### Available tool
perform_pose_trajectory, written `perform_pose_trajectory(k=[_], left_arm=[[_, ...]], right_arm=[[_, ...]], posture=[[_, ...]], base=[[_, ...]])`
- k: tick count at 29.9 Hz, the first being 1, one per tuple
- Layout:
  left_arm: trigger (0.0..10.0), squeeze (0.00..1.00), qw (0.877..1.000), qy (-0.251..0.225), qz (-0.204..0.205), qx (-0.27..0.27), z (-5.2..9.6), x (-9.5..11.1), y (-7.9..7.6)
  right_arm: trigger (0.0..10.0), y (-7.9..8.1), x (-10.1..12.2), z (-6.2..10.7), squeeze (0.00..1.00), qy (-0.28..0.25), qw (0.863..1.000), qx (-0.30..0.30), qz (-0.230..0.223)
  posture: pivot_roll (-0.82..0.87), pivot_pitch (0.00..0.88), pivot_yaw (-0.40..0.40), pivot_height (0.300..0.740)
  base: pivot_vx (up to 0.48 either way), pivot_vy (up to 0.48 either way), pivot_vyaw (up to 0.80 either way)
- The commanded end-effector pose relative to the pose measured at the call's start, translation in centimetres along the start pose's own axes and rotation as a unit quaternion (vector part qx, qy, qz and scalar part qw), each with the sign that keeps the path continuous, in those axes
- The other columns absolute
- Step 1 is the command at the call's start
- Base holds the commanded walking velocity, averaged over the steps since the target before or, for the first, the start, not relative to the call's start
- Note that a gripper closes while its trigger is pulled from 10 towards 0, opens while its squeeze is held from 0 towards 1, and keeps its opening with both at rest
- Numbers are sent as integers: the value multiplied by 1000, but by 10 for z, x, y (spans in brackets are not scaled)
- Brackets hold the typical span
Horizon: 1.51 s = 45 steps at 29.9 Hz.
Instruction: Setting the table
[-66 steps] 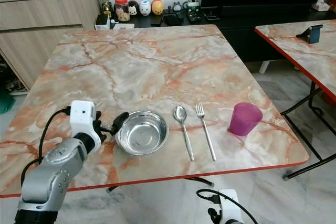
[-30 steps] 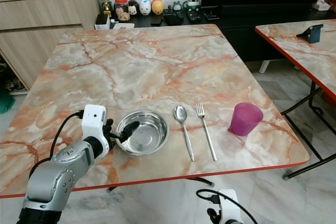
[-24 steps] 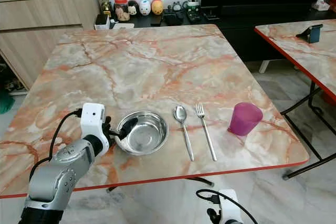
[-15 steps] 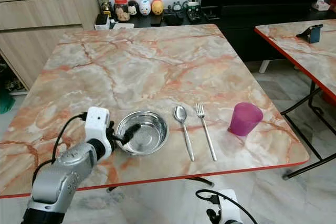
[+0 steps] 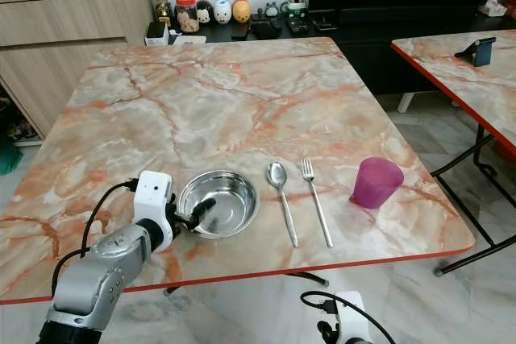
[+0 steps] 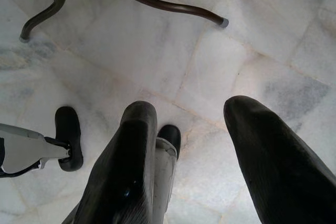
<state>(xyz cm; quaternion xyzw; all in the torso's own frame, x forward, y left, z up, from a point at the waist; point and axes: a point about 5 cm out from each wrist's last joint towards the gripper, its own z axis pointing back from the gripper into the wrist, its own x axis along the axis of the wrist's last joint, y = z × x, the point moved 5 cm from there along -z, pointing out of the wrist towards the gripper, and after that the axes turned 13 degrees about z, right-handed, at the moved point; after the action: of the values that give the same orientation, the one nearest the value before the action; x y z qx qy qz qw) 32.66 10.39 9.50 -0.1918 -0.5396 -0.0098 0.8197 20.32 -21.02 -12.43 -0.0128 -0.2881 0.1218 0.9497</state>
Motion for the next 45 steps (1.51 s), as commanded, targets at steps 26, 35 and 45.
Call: perform_pose_trajectory(k=[26, 35, 45], left_arm=[[0, 0, 999, -13, -32, 2, -5, 8, -1], [0, 0, 999, -10, -33, -4, -6, 8, -3], [0, 0, 999, -4, -44, -17, -7, 9, -6]], right_arm=[[10000, -1, 2, 0, 0, 1, 1000, -2, 1], [10000, -1, 2, 0, 0, 1, 1000, -2, 1], [10000, -1, 2, -1, 0, 1, 1000, -2, 2]], posture=[[5, 0, -3, 707], [7, 0, -5, 707], [2, 0, -1, 707]], base=[[0, 0, 0], [0, 0, 0], [0, 0, 0]])
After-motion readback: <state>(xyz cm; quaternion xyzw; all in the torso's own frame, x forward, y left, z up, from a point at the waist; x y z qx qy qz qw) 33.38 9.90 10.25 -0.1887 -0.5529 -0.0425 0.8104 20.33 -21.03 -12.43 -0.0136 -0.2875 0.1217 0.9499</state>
